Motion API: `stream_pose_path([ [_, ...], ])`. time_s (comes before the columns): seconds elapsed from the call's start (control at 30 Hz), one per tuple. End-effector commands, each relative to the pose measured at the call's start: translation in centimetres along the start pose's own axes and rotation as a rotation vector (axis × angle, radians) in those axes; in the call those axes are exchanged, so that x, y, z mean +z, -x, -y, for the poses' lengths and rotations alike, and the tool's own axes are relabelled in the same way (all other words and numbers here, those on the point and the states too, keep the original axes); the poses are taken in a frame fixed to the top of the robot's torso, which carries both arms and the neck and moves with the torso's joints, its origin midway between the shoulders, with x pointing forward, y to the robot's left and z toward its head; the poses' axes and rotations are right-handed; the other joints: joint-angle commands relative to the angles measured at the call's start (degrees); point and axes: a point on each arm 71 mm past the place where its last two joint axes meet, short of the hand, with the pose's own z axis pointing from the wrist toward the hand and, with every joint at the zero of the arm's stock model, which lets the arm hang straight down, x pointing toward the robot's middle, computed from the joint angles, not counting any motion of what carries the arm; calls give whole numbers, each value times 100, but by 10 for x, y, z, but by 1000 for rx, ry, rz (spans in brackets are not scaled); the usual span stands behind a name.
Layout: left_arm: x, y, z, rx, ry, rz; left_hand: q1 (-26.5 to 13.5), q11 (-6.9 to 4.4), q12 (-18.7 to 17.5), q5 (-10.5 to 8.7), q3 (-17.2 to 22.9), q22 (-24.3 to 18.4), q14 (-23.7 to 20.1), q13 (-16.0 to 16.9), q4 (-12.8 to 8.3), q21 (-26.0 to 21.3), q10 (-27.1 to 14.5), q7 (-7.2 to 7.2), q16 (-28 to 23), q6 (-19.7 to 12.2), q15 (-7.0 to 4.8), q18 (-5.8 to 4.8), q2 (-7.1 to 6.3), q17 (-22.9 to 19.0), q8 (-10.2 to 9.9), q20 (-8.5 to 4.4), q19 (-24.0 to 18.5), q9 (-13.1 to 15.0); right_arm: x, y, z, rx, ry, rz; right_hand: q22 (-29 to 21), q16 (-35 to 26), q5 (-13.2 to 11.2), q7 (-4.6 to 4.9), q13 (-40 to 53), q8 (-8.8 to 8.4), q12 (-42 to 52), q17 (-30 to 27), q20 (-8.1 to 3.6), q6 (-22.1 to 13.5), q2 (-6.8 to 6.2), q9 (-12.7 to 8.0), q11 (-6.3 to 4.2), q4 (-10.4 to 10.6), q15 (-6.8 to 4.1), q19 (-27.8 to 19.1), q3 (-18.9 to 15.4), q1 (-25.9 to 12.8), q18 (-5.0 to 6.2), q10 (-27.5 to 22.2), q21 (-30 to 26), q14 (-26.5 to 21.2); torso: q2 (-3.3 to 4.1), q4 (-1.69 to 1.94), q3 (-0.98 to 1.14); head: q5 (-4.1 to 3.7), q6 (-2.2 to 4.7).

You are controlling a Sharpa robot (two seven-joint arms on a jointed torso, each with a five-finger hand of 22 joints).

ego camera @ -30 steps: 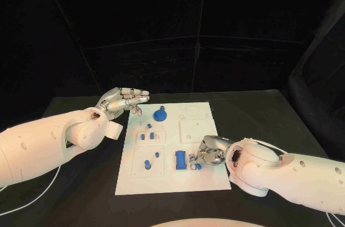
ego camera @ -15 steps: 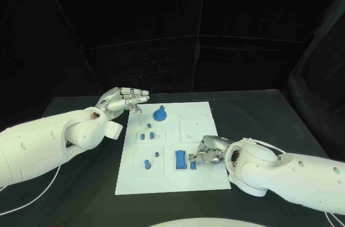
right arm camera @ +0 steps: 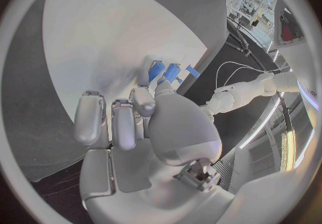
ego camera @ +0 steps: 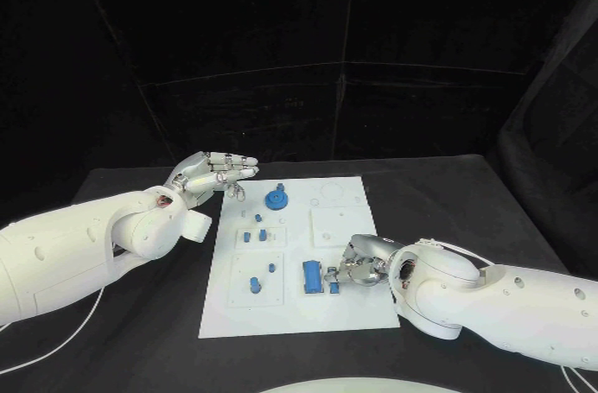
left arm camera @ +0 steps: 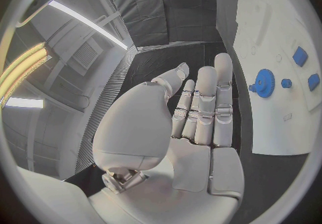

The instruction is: Assemble the parts on the task board

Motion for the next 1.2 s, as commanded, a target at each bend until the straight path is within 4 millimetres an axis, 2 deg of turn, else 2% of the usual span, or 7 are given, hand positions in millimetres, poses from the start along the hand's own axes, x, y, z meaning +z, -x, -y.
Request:
stream_pose_path([
  [0.03,0,-1,1,-6,-5,-10,26,4,32,35,-13,-5,-39,-10,-31,-28,-47,31,-6,10,10,83,38,-4,29,6,-24,1,-1,1,-1,1,3,6,0,-5,-103,1,-10,-25,-38,180,-2,20,-7,11,9,-7,-24,22,-52,-62,-78,20,25,342,7,4,0,-2,2],
  [0.13,0,-1,1,-6,-5,-9,26,4,32,35,-13,-5,-39,-10,-31,-28,-47,31,-6,10,10,83,38,-4,29,6,-24,1,-3,1,0,2,11,8,-8,-18,-226,5,-18,-30,-68,164,0,12,-92,19,13,-15,-21,15,-136,-99,-76,10,19,338,12,2,6,0,10],
  [0.3,0,-1,1,-6,-4,-9,26,4,32,35,-13,-5,-39,-10,-31,-28,-47,31,-6,10,10,83,38,-4,29,6,-24,1,-9,2,3,11,35,-10,-66,-65,-571,21,-59,-47,-169,105,10,-23,-256,34,29,-28,-10,-28,-283,-152,-63,-32,-16,325,7,-2,6,0,12],
  [0.47,1,-1,1,-6,-4,-9,26,4,32,35,-13,-5,-39,-10,-31,-28,-47,31,-6,10,10,83,38,-4,29,6,-24,1,-12,1,7,5,41,-42,-133,-121,-589,45,-125,-73,-301,36,24,-82,-341,43,49,-122,7,-76,-279,27,-49,-96,-58,310,8,-3,-1,-15,20],
  [0.7,2,-2,1,-6,-4,-12,26,4,32,35,-13,-5,-39,-10,-31,-28,-47,31,-6,10,10,83,38,-4,29,6,-24,1,-11,1,8,2,39,-57,-157,-141,-558,56,-137,-81,-339,15,33,-102,-351,52,57,-190,15,-94,-256,156,-44,-117,-76,306,9,24,-4,-27,42],
  [0.87,2,-2,1,-6,-4,-12,26,4,32,35,-13,-5,-39,-10,-31,-28,-47,31,-6,10,10,83,38,-4,29,6,-24,1,-8,0,9,-2,26,-57,-158,-144,-536,58,-130,-80,-335,14,35,-102,-313,57,60,-205,17,-95,-234,196,-44,-117,-79,306,18,28,-10,-11,47],
  [1.2,1,-2,1,-6,-3,-11,26,4,32,35,-13,-5,-39,-10,-31,-28,-47,31,-6,10,10,83,38,-4,29,6,-24,1,-1,1,12,-18,0,-47,-151,-141,-506,59,-115,-77,-326,22,38,-99,-238,69,59,-239,18,-90,-195,271,-45,-113,-78,310,29,16,-9,1,52],
])
